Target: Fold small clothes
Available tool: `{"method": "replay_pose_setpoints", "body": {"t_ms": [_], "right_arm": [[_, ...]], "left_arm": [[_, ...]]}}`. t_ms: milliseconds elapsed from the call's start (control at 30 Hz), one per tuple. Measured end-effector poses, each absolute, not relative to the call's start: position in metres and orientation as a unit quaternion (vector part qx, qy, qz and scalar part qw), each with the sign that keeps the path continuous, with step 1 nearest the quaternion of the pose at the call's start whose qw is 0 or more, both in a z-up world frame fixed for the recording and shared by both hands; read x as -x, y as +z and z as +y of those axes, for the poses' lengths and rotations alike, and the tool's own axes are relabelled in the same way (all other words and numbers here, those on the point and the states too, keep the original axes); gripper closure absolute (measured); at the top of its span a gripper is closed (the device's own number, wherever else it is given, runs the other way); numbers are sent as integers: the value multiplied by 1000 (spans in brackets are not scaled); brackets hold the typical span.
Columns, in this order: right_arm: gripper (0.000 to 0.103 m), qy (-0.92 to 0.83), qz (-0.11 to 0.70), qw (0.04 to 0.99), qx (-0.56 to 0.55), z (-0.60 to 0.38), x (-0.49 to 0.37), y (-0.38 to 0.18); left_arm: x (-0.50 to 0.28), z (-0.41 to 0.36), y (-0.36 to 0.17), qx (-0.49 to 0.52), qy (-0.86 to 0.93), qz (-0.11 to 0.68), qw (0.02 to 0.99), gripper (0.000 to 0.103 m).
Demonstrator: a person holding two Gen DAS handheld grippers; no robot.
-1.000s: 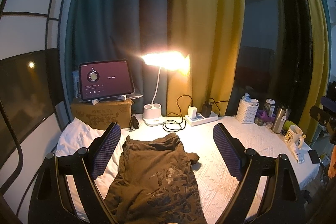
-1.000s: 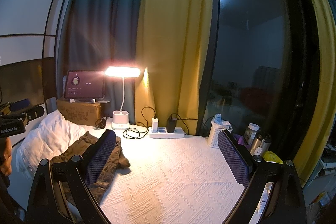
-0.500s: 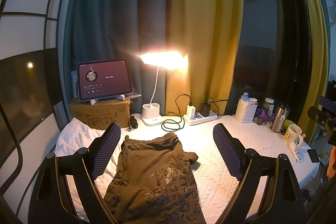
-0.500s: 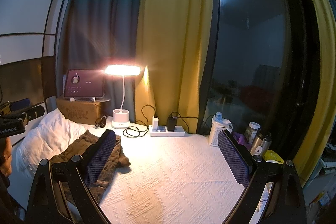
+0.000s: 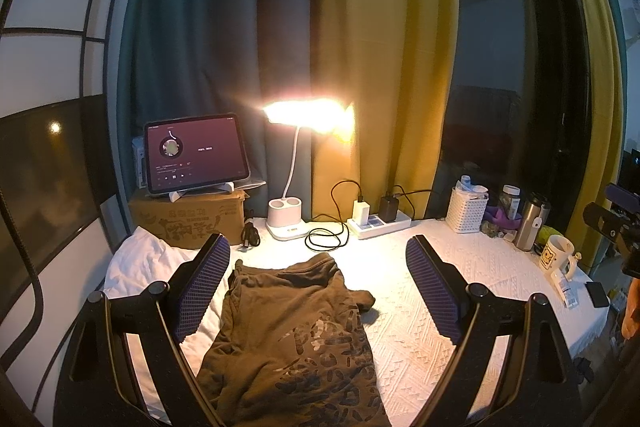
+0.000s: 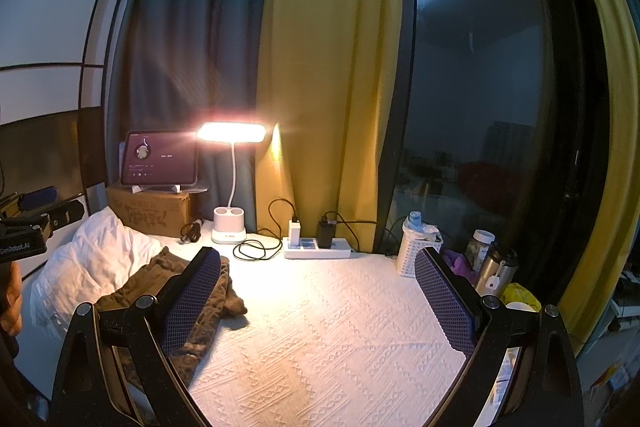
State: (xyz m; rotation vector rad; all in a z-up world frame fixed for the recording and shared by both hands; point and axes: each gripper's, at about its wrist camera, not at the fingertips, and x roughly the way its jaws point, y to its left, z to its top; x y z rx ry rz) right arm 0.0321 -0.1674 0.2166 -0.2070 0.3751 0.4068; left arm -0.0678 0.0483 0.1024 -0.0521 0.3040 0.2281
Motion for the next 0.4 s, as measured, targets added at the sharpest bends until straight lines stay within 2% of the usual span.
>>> {"method": "replay_pose_setpoints", "body": {"t_ms": [400], "right_arm": [[5, 200, 186, 957, 102, -167, -33, 217]], "left_arm": [[67, 49, 103, 23, 111, 151, 982, 14]]}}
